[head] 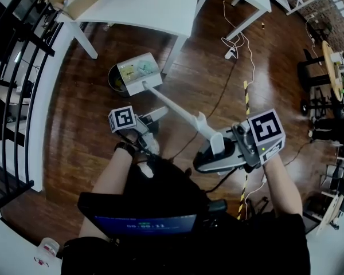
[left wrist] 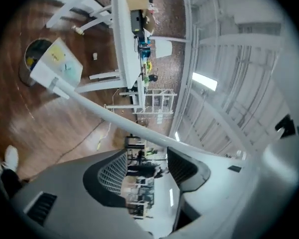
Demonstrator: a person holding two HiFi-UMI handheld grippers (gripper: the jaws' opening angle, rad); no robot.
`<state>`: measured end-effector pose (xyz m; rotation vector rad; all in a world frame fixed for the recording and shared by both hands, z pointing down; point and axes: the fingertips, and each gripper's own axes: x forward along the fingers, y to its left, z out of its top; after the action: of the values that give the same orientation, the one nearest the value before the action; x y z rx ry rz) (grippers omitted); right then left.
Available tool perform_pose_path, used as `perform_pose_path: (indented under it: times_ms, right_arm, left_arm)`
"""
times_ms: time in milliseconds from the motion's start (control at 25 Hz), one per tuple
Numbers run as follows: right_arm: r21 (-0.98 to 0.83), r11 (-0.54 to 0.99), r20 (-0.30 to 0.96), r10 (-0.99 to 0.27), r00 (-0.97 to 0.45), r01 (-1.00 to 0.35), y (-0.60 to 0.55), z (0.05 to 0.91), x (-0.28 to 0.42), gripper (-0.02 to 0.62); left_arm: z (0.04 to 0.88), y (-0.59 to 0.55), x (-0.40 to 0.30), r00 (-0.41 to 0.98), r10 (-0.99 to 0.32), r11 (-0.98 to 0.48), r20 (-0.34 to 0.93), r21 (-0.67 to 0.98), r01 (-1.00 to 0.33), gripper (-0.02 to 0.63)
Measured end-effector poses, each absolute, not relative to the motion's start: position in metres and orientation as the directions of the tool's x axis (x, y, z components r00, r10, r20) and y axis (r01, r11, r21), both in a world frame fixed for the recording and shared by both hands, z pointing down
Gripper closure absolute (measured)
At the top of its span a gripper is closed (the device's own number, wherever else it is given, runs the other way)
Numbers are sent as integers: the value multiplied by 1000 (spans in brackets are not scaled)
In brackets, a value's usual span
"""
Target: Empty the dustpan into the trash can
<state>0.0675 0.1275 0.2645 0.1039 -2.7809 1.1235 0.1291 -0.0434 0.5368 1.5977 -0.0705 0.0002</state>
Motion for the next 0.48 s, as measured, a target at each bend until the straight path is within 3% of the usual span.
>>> perform_pose_path:
  times_ms: [280, 480]
  right_arm:
    - [-654, 751, 114, -28, -993, -96, 118, 250, 74, 566]
    - [-645, 761, 125, 11, -992, -73, 121, 250, 67, 566]
  left_arm:
    - [511, -65, 128, 950, -241, 206, -200, 946, 251, 355]
    - [510, -80, 129, 921, -324, 273, -216, 911, 310, 333]
